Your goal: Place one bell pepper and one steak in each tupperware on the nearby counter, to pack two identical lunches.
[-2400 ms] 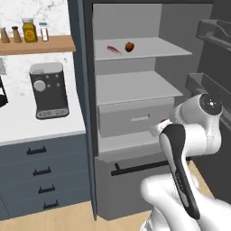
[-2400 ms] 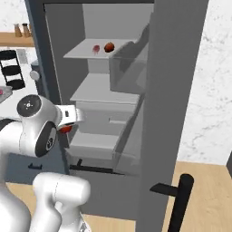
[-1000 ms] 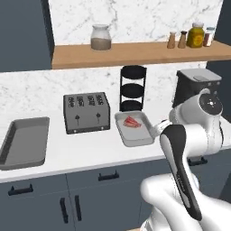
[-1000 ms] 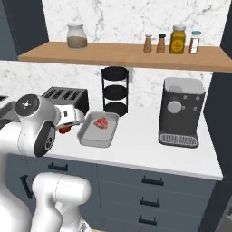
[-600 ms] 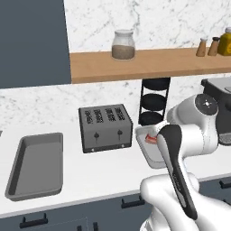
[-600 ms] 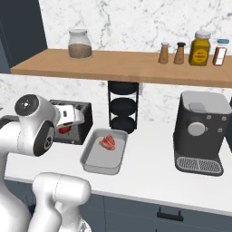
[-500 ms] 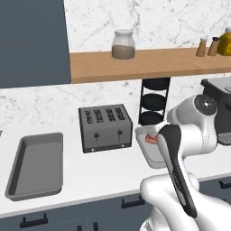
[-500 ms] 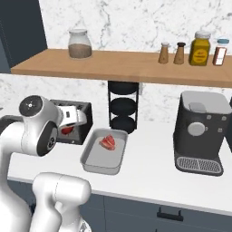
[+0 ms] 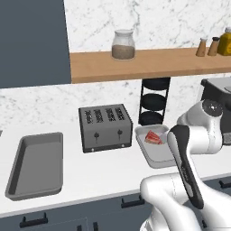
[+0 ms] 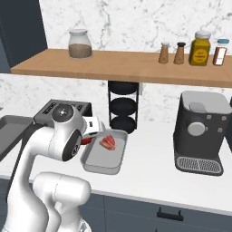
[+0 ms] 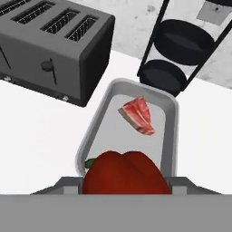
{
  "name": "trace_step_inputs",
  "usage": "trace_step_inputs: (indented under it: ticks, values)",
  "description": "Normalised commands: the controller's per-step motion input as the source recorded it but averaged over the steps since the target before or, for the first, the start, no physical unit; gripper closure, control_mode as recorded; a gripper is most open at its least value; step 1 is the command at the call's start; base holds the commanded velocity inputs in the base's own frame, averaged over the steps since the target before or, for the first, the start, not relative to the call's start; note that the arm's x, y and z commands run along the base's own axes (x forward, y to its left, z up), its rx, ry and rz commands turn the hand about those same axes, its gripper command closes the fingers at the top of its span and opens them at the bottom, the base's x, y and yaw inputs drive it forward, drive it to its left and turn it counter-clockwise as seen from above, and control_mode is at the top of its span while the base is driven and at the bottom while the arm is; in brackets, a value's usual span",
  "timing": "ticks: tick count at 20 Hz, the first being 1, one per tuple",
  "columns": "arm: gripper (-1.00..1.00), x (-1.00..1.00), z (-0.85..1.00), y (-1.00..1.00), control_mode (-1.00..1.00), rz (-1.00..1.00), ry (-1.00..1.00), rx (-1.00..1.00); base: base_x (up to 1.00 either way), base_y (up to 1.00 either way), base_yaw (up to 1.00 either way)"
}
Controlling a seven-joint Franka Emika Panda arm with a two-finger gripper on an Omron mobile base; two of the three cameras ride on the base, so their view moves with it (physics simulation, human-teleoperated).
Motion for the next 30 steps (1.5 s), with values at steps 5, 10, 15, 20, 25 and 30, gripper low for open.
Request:
trace_step_inputs:
  ticks: [5,10,15,20,25,30]
  values:
    - [1.00,0.03,-0.88,0.00,-1.00,0.00,0.00,-0.01,0.00,0.00,0.00]
    - [1.00,0.10,-0.57,0.00,-1.00,0.00,0.00,0.00,0.00,0.00,0.00]
    - [1.00,0.19,-0.49,0.00,-1.00,0.00,-0.02,0.00,0.00,0.00,0.00]
    - [1.00,0.29,-0.41,0.00,-1.00,0.00,-0.01,0.00,0.00,0.00,0.00]
    - [1.00,0.31,-0.30,-0.04,-1.00,0.00,0.00,0.00,0.00,0.00,0.00]
    - [1.00,0.33,-0.26,-0.04,-1.00,0.00,0.00,0.00,0.00,0.00,0.00]
